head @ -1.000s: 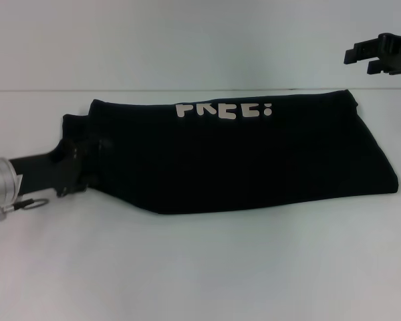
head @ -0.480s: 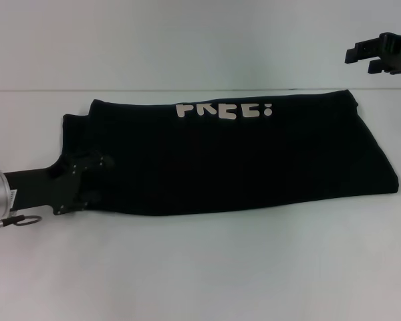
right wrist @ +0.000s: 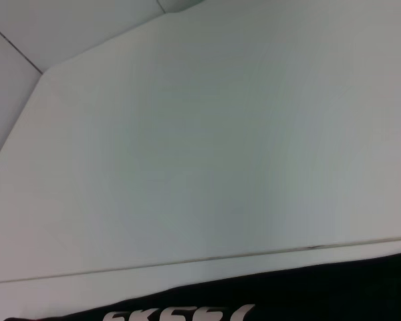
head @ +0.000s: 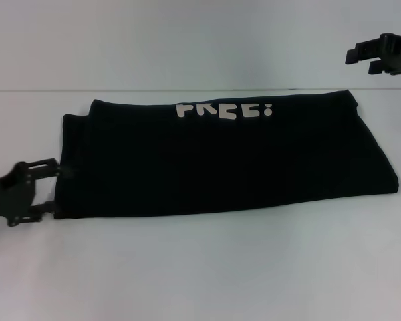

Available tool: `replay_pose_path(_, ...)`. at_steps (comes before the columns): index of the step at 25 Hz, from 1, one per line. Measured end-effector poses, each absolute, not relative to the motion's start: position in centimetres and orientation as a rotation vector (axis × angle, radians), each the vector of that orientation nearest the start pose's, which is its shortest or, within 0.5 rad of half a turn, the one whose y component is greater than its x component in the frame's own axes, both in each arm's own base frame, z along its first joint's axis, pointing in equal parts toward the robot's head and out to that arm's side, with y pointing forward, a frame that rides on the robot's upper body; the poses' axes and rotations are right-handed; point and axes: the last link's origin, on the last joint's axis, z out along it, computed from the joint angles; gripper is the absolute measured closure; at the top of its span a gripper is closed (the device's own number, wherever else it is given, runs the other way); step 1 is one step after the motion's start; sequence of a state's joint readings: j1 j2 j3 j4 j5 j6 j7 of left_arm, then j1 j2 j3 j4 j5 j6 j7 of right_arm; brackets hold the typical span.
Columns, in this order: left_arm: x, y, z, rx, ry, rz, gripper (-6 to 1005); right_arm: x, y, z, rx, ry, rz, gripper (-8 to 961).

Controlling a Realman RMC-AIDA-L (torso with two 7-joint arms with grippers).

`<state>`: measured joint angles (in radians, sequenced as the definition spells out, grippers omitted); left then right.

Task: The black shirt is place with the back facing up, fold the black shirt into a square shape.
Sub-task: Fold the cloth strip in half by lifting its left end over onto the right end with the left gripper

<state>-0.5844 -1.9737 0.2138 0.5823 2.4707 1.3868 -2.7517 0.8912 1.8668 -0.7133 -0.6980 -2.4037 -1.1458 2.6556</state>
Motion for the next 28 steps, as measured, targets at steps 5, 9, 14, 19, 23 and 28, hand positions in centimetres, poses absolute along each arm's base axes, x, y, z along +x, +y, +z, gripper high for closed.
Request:
replay_pose_path(5, -35.4, 34.2, 6.5, 1.780, 2.817, 0.894, 191, 21.7, 47.7, 10.4, -1.990, 1.540, 0.406, 322)
replay_pose_path(9, -35.6, 34.4, 6.2, 1.841, 2.811, 0.899, 192, 21.7, 47.7, 10.4, -1.990, 1.540, 0.407, 322)
replay_pose_path(14, -35.6, 34.6, 5.4, 1.871, 2.805, 0.884, 191, 21.8, 47.7, 10.5, -1.988, 1.542, 0.406, 322)
replay_pose_path(19, -35.7, 34.5, 5.2, 1.874, 2.809, 0.870, 190, 21.9, 47.6, 10.5, -1.985, 1.545, 0.404, 323)
replay_pose_path(23, -35.9, 34.2, 5.6, 1.864, 2.814, 0.873, 192, 22.0, 47.5, 10.5, -1.982, 1.547, 0.404, 323)
replay_pose_path(28, -36.0, 33.4, 5.7, 1.799, 2.822, 0.861, 191, 22.0, 47.5, 10.5, -1.980, 1.552, 0.405, 323)
